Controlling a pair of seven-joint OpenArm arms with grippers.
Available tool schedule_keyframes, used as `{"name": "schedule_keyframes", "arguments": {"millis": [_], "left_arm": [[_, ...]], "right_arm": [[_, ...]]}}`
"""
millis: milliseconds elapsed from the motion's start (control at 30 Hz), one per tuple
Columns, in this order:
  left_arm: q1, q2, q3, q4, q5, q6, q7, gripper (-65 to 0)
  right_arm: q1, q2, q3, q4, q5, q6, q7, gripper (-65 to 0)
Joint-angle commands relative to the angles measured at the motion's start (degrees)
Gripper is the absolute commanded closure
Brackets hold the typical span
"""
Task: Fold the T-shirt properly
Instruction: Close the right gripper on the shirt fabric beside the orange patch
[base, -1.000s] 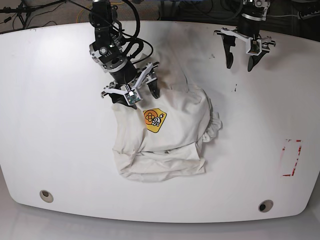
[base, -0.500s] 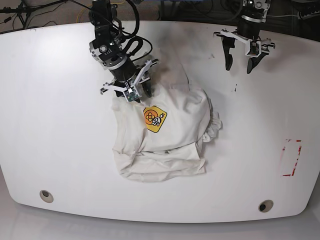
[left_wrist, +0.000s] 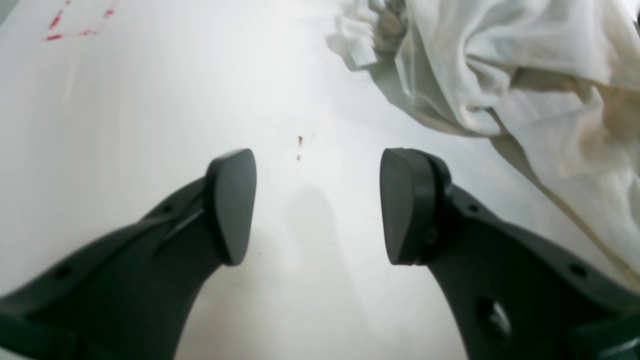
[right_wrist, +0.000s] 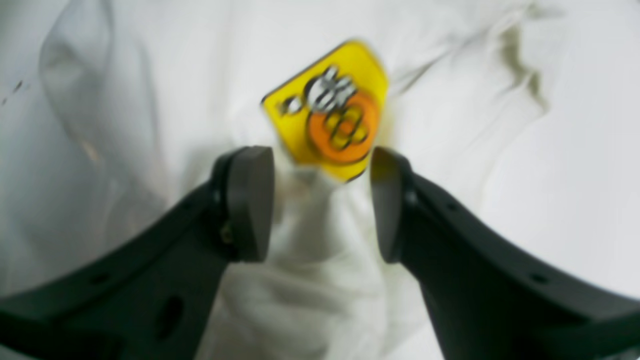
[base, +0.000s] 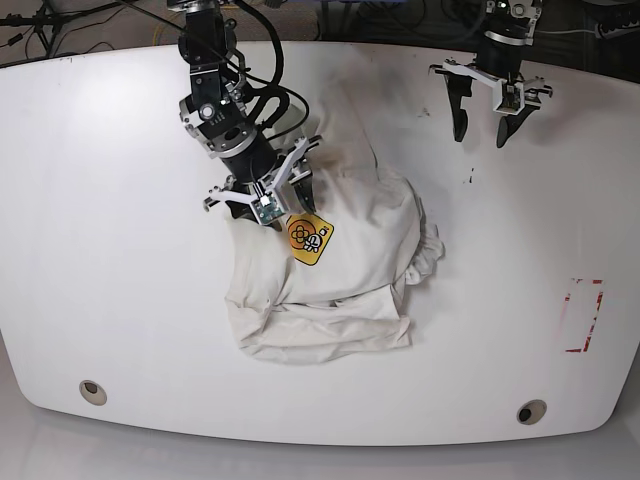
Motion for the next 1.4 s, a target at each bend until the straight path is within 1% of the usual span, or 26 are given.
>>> {"name": "schedule_keyframes", "arguments": {"millis": [0,200,267,533,933,1000,1367], "left_arm": [[0.20,-0.39,-0.09,1.10,-0.14,-0.08,-2.11,-36.9],[0.13,-0.41,-0.12,1.17,-0.13,-0.05,-2.23,-36.9],[-0.16,-0.48,-0.20,1.28,0.02,0.07,-2.55,-37.2],[-0.14,-0.46,-0.22,1.31,0.06,0.11,-2.98,-37.4],[-0.40,-0.58,-0.04,1.24,0.04,0.10,-2.90,-37.4],[-0.38,-0.51,-0.13,1.31,-0.01,0.06,-2.99,-37.0],[-0.46,-0.55,-0.14,1.20,-0.13,0.14,-3.24,-37.1]], "right_arm": [[2.70,0.32,0.20,-0.74,0.60,-0.14,1.29,-32.1],[5.78,0.59,0.26,-4.15,0.61,-0.22,1.28,-30.9],[6.62,1.14,0.28,-5.99,0.55,-0.35,0.81,-30.5],[7.66,1.66,0.42,-8.60,0.47,-0.42,0.96,-31.4],[9.30,2.01,0.36,-7.88,0.61,-0.68,0.94,-31.4],[10.72,1.54,0.34,-7.42,0.68,-0.57,0.75,-31.2],[12.33,0.82,1.00,-7.42,0.61,-0.35,0.49,-31.2]]}}
